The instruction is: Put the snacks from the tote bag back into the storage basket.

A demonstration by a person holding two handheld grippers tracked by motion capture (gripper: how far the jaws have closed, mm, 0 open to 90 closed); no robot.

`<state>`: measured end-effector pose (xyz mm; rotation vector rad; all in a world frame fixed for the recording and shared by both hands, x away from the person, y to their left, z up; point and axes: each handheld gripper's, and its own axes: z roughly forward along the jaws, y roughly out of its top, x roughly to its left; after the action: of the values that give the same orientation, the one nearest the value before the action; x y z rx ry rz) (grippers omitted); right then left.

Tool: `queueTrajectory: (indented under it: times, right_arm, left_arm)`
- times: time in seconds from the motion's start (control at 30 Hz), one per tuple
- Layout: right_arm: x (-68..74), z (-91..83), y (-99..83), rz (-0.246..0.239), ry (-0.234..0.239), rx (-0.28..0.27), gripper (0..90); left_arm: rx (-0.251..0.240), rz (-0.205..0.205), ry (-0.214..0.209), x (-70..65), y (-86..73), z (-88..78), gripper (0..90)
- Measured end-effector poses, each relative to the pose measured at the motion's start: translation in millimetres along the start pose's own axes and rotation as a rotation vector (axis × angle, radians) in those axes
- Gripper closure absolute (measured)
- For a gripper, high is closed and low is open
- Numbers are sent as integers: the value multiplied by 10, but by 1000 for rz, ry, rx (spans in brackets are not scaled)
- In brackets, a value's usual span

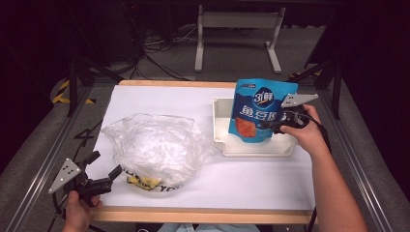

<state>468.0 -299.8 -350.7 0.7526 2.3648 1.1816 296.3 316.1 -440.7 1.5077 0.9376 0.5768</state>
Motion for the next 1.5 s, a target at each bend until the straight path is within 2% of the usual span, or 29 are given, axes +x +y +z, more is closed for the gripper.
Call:
queueTrajectory:
  times: [0.2,0.33,0.47,0.53,0.6,0.93,1.13,1.27,1.4,1.5]
  right_arm:
    - [19,-87,14,32,-32,-39,211]
    - [22,-164,18,40,-58,-45,202]
    - [42,-282,26,66,-94,-58,197]
    - [48,-341,26,59,-119,-61,197]
    - [60,-401,28,66,-122,-74,194]
    - [172,-742,7,84,-181,-81,186]
    - [315,-934,10,89,-211,-112,182]
    - [454,-1012,-11,104,-202,-142,173]
    - [610,-1074,-38,94,-172,-202,164]
    - [683,-1093,-58,96,-161,-219,164]
  left_arm:
    - [4,0,-1,1,0,8,2]
    - [4,2,-2,-4,-1,13,2]
    - [5,1,-1,-5,-2,9,2]
    - [5,3,0,-5,-2,3,2]
    - [4,2,0,-4,-3,0,2]
    - [9,4,0,-11,-6,-6,2]
    - [9,6,1,-15,-4,-5,2]
    - [8,10,2,-19,-3,-2,2]
    - [5,8,2,-20,-4,-4,2]
    - [8,9,2,-19,-3,-4,2]
